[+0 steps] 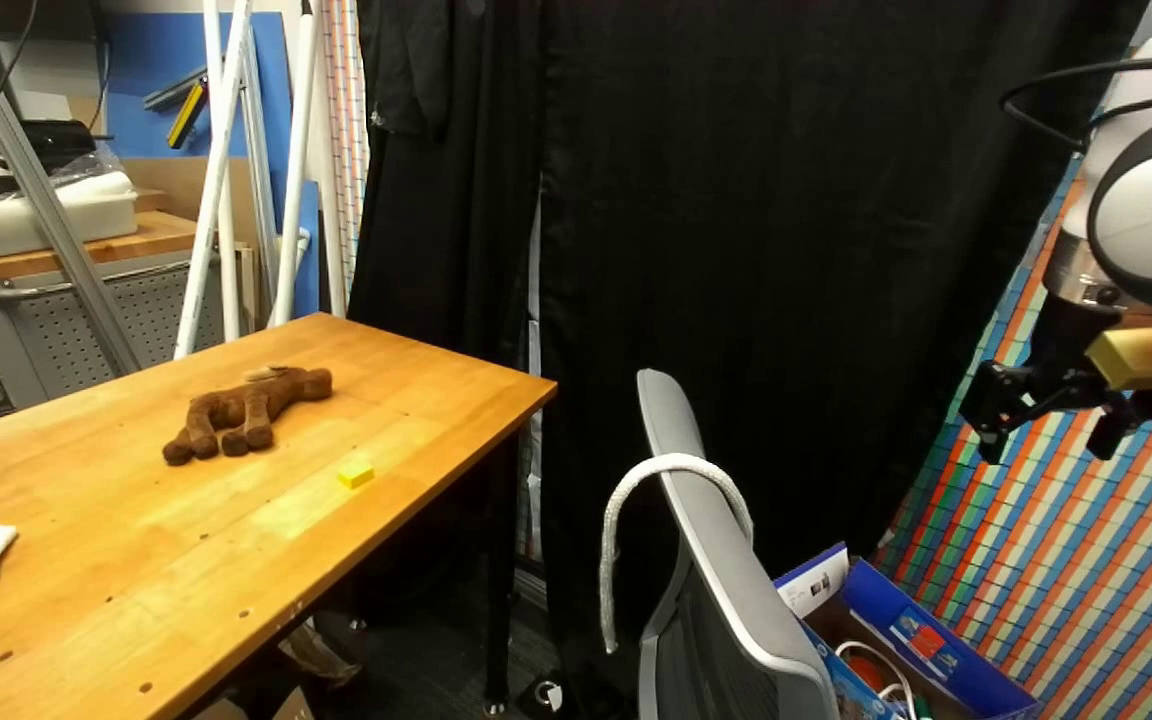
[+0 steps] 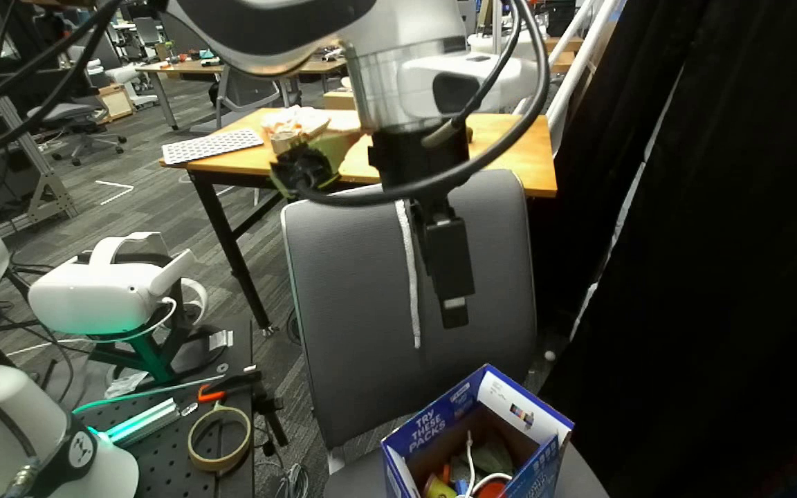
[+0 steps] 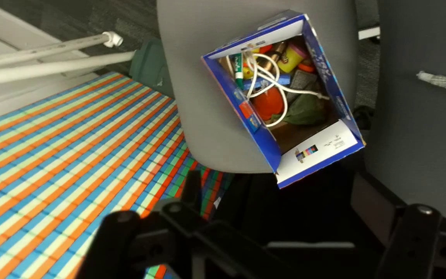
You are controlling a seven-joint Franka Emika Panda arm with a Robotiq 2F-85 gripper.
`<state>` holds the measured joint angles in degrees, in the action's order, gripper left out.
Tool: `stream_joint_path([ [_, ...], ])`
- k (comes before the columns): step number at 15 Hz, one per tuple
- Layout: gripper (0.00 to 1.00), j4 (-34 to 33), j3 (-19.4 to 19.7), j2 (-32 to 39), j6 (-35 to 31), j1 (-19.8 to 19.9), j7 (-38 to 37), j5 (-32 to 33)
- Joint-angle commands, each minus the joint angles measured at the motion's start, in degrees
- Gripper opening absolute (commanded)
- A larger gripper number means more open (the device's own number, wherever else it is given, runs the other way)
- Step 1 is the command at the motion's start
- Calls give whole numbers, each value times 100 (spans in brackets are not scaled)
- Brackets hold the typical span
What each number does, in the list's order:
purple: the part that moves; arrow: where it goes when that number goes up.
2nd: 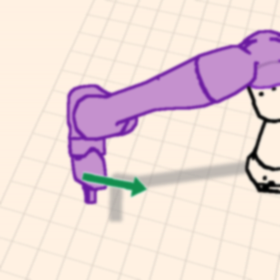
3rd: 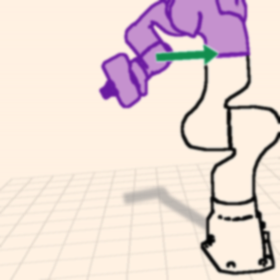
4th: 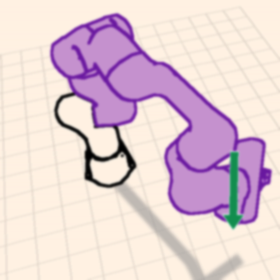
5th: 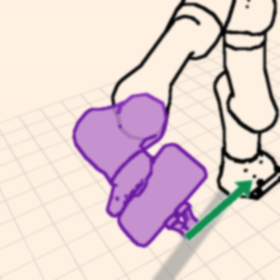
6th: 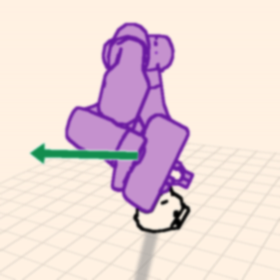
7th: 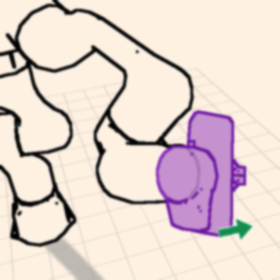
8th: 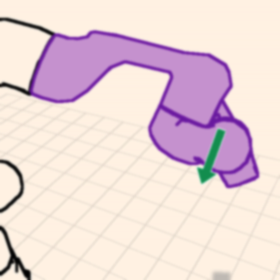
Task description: Pick up the rope from the headrest of the chair and put it in the box
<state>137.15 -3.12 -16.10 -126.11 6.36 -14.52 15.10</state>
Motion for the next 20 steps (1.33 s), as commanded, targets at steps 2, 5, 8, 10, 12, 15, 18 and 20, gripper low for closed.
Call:
stream_joint_path([
  [2, 100, -1010, -59, 421, 756, -304, 946, 381],
  [5, 100, -1474, -49, 683, 1057, -584, 1771, 198],
  [8, 100, -1866, -55, 1024, 1177, -801, 2559, 114],
  [10, 100, -2074, -101, 1302, 1245, -930, 3001, 132],
  [12, 100, -2203, -182, 1552, 1368, -1048, 3361, 213],
  [15, 100, -2243, -327, 1791, 1504, -1214, 3876, 311],
  [18, 100, -2159, -488, 1809, 1550, -1358, 4532, 237],
  [20, 100, -2135, -578, 1755, 1575, -1430, 5072, 116],
])
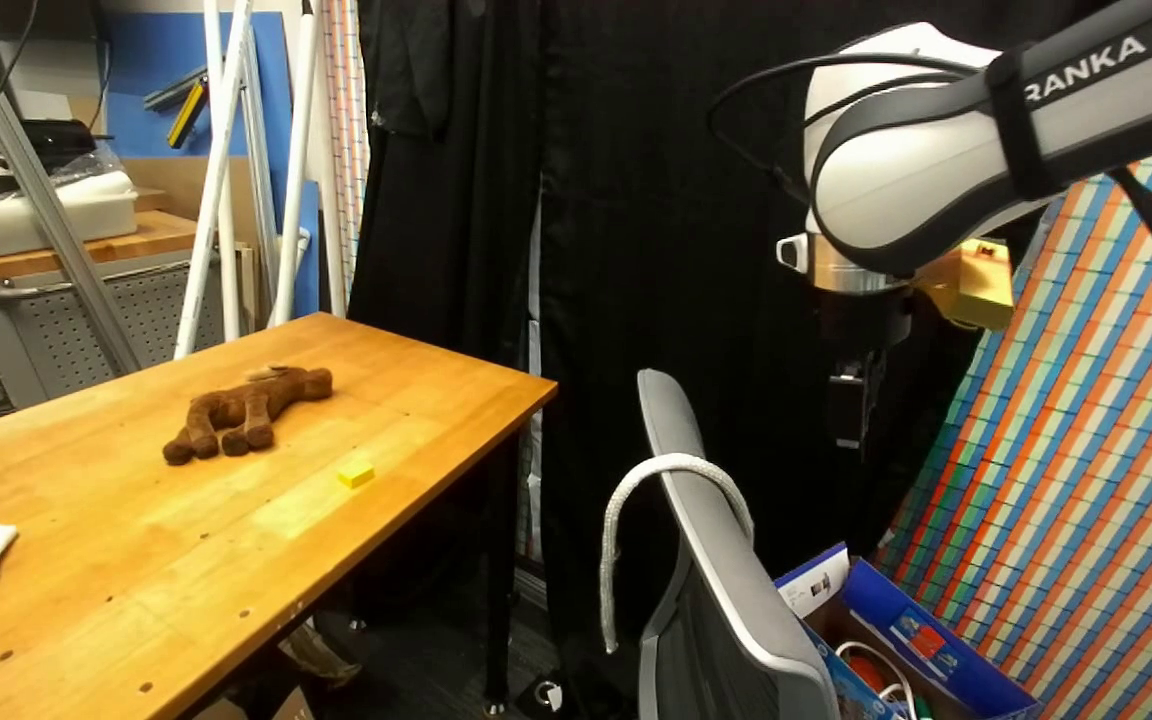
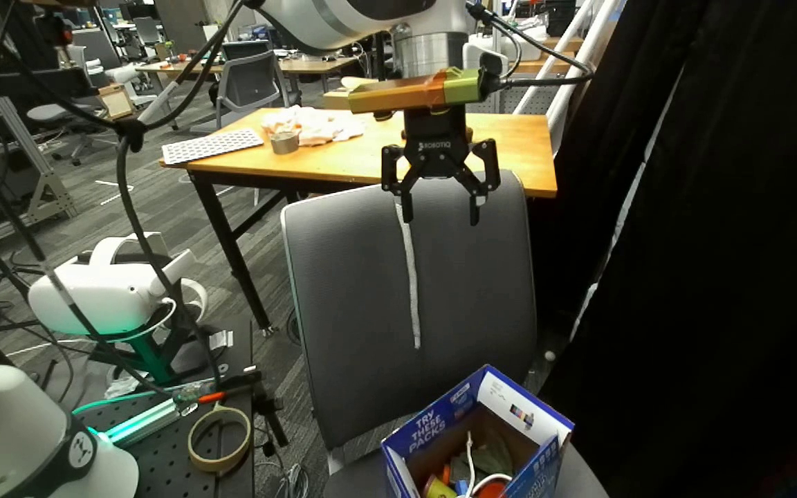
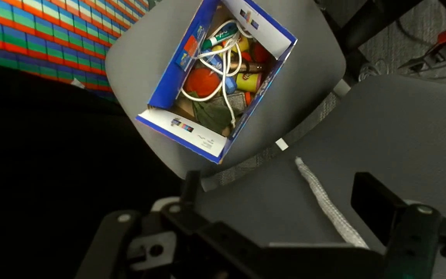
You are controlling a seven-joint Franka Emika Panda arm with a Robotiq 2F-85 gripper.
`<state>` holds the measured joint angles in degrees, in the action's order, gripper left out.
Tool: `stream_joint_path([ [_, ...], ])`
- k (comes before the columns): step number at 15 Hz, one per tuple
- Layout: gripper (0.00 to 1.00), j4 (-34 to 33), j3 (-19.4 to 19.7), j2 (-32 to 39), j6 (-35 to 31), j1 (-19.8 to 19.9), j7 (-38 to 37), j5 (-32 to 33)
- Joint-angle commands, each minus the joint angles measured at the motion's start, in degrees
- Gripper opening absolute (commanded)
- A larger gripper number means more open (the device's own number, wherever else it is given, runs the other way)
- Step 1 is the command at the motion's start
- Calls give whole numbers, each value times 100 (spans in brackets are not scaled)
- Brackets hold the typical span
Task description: Pick up the rope from the headrest of the chair and put it in the box
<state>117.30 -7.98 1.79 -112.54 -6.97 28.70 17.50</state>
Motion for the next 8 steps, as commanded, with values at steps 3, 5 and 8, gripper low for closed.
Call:
stream_joint_path([
  [3, 100, -182, -193, -103, 265, -185, 1632, -369],
  [5, 100, -234, -216, -92, 238, -216, 2260, -555],
  [8, 100, -389, -236, 75, 135, -240, 3195, -830],
])
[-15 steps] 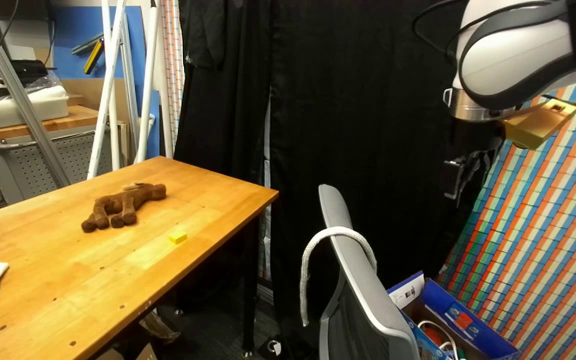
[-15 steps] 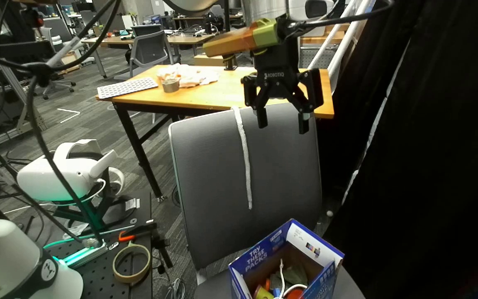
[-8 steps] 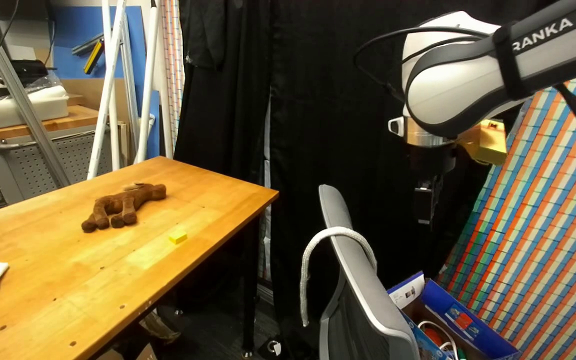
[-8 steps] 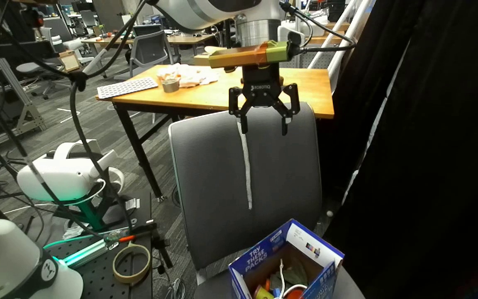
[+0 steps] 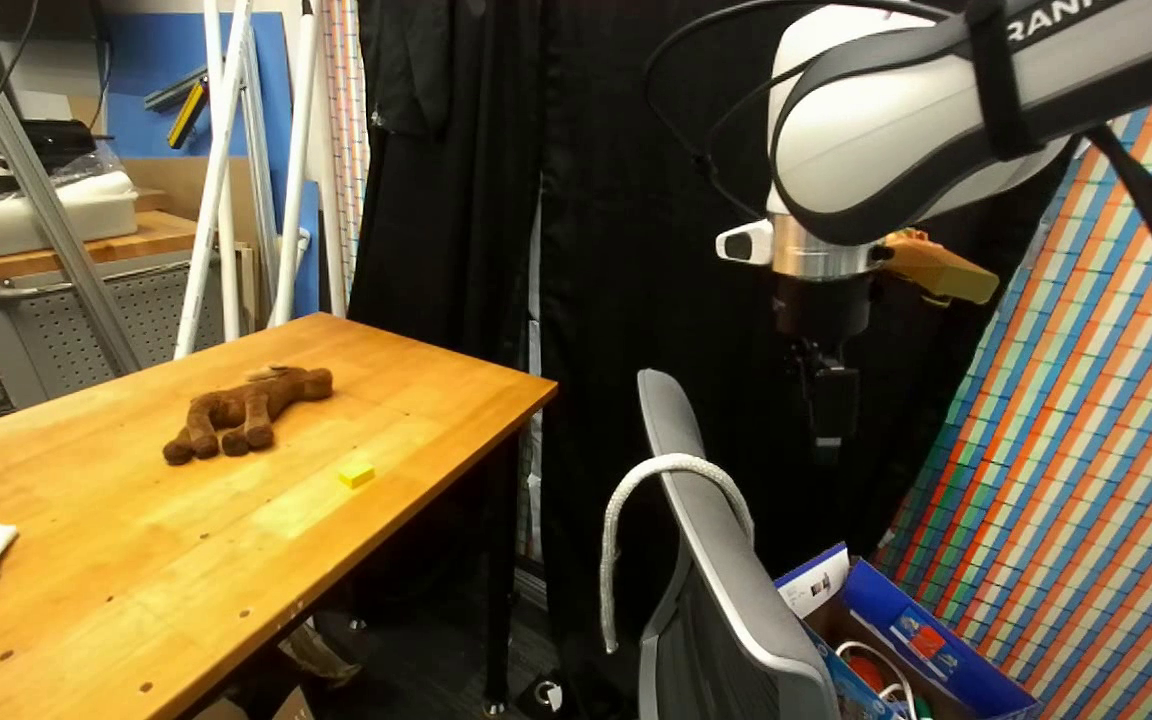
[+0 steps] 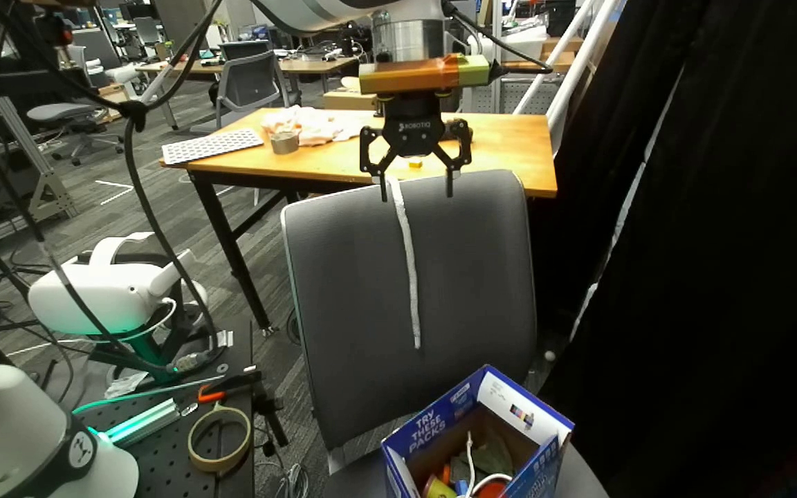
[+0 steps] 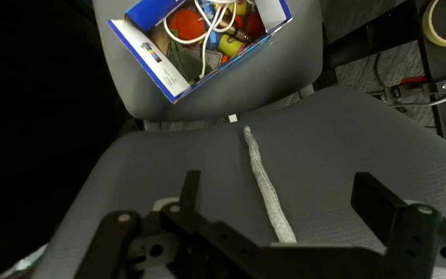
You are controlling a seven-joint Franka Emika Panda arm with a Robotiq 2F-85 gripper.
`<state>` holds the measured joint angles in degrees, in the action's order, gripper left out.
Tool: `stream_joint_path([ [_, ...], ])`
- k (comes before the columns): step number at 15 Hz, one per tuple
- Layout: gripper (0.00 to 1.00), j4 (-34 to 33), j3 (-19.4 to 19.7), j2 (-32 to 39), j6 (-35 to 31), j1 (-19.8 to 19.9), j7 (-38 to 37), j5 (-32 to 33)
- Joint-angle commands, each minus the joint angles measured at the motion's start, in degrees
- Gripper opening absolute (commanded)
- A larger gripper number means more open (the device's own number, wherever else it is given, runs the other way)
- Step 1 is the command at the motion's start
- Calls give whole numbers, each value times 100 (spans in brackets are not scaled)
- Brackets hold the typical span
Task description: Pick up the rope from the headrest of the chair and put it in the box
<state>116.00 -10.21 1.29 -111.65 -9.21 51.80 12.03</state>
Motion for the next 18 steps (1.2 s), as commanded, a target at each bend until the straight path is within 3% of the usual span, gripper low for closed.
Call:
stream_joint_path([
  [1, 100, -301, -15, 202, -1, -16, 1198, -421],
  [11, 100, -461, -311, 1198, -240, 26, 3809, -1907],
  [12, 75, -515, -314, 1268, -224, 57, 3932, -2010],
  [13, 72, -551, -314, 1314, -182, 87, 4030, -2090],
  [18, 36, -702, -296, 1389, -149, 238, 4352, -2675],
])
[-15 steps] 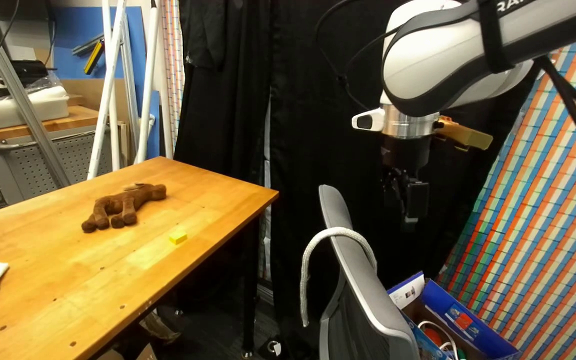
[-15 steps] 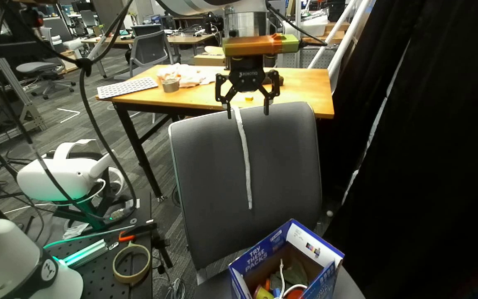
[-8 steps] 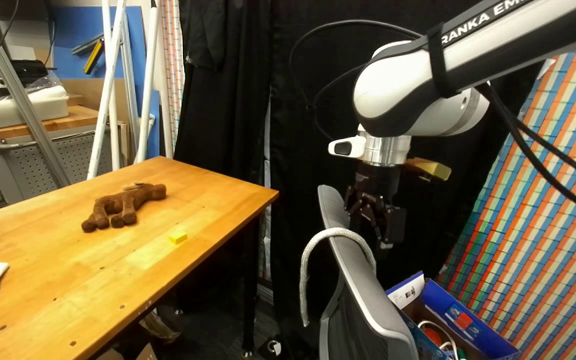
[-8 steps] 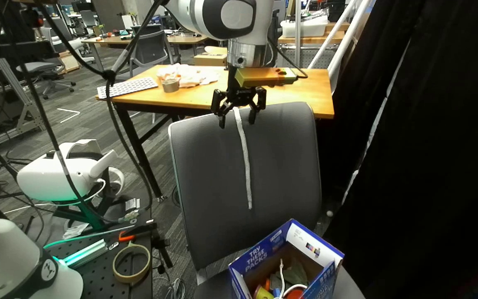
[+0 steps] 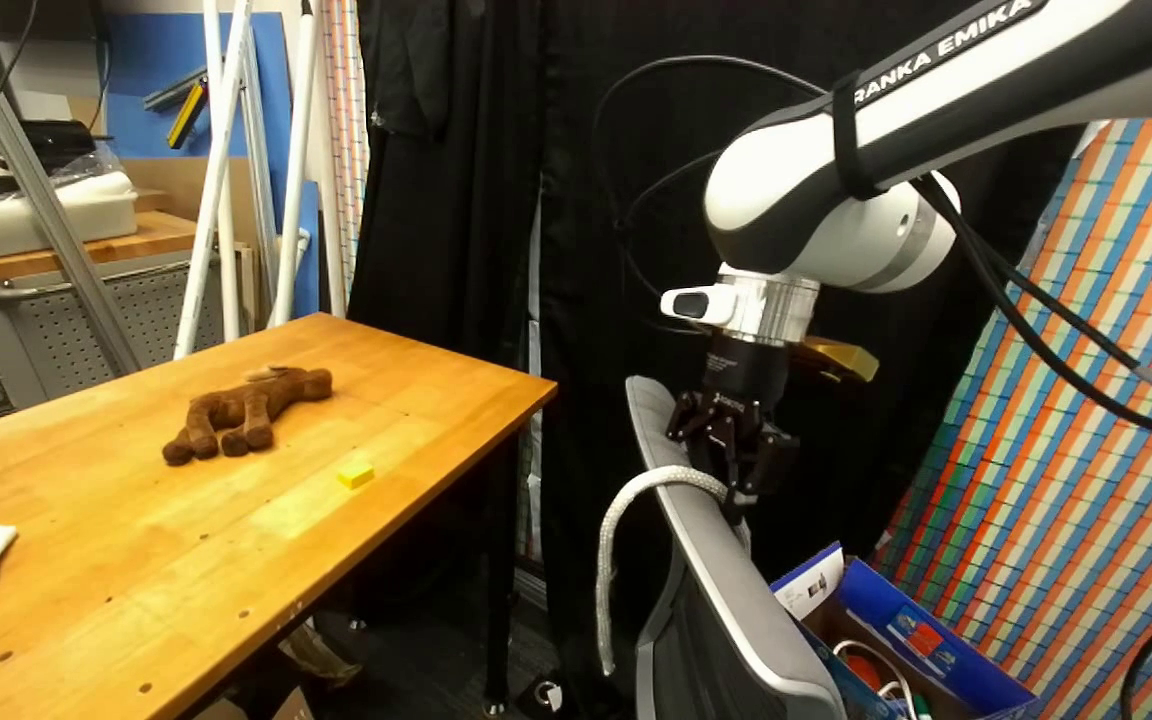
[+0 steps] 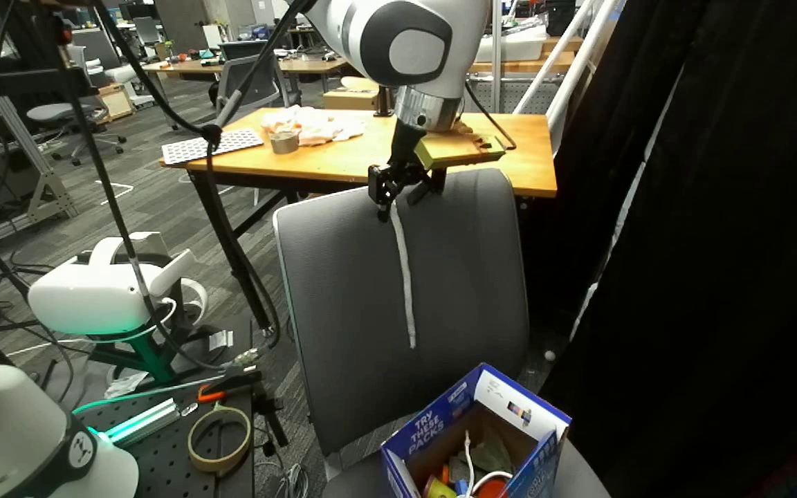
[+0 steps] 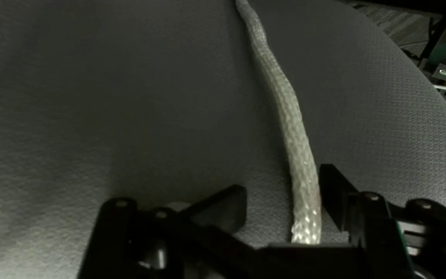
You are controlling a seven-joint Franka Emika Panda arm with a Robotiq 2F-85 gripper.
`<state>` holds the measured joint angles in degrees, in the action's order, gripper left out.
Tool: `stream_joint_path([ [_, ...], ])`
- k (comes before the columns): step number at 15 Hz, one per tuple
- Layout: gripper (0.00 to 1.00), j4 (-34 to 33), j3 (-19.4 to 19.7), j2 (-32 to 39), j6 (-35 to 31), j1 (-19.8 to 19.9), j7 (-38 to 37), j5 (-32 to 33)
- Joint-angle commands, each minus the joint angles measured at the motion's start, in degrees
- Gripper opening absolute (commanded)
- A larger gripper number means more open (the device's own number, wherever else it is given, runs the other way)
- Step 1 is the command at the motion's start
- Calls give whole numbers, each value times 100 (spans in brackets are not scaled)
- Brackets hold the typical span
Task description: Pick up the rope from the headrest of the chair and put it in the box
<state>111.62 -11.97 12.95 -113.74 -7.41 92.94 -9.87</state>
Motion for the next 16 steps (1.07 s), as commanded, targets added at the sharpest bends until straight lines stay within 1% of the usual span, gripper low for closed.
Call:
stream_joint_path([
  [1, 28, -267, -109, 220, 56, 77, 261, -566],
  [3, 13, -217, -91, 186, -1, 98, 262, -670],
  [4, 13, -160, -80, 161, -148, 81, 171, -654],
  [6, 7, 49, -58, 95, -777, -5, -126, -507],
  [7, 7, 129, -8, 10, -1108, -3, -257, -372],
  [8, 11, 144, 28, -47, -1274, 29, -301, -264],
  [9, 11, 178, 63, -144, -1431, 67, -367, -184],
  [13, 12, 372, 212, -530, -2065, 194, -815, -155],
  [16, 13, 581, 365, -930, -2315, 316, -1345, -185],
])
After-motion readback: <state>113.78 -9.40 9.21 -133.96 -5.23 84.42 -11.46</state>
